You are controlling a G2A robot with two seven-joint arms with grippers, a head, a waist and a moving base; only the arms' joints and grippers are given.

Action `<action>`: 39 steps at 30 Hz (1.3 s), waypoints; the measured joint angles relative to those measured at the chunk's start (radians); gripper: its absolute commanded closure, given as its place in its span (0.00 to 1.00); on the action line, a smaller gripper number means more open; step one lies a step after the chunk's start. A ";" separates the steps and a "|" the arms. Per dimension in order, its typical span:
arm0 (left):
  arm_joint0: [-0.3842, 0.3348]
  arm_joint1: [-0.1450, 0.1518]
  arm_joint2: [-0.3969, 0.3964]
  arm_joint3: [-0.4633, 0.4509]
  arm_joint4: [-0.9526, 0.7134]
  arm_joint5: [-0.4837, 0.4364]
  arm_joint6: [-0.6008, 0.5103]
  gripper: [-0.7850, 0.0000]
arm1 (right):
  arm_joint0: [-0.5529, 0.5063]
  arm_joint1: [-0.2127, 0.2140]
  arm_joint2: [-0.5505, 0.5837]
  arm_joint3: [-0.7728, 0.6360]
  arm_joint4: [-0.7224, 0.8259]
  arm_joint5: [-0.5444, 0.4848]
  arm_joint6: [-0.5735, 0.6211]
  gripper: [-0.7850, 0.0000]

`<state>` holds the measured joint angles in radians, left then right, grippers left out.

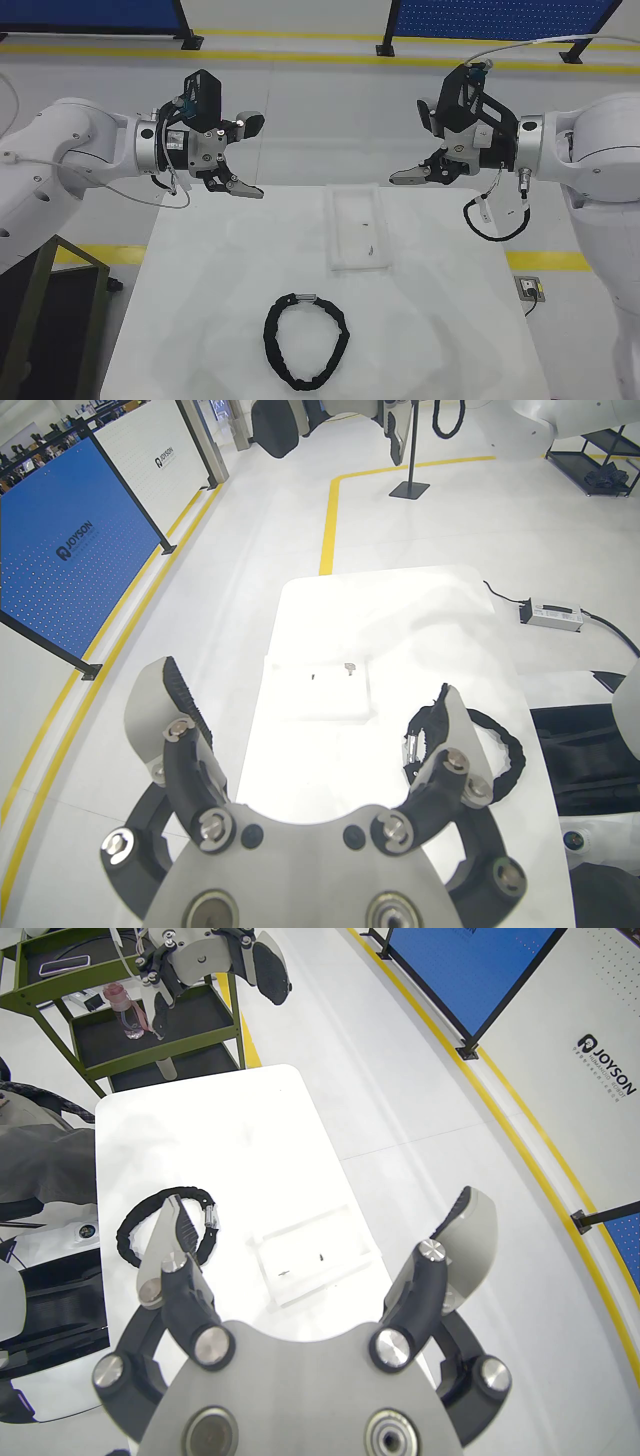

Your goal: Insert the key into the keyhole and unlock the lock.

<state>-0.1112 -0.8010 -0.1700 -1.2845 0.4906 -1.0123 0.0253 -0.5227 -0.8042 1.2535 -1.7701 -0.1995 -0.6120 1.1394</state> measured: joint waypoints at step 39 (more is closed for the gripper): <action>0.000 0.000 0.000 0.000 0.000 0.000 0.000 0.00 | -0.026 -0.029 -0.253 0.302 0.009 0.264 0.117 0.00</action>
<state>-0.1112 -0.8010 -0.1700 -1.2845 0.4906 -1.0123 0.0253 -0.5488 -0.8329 1.0004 -1.4685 -0.1903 -0.3482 1.2563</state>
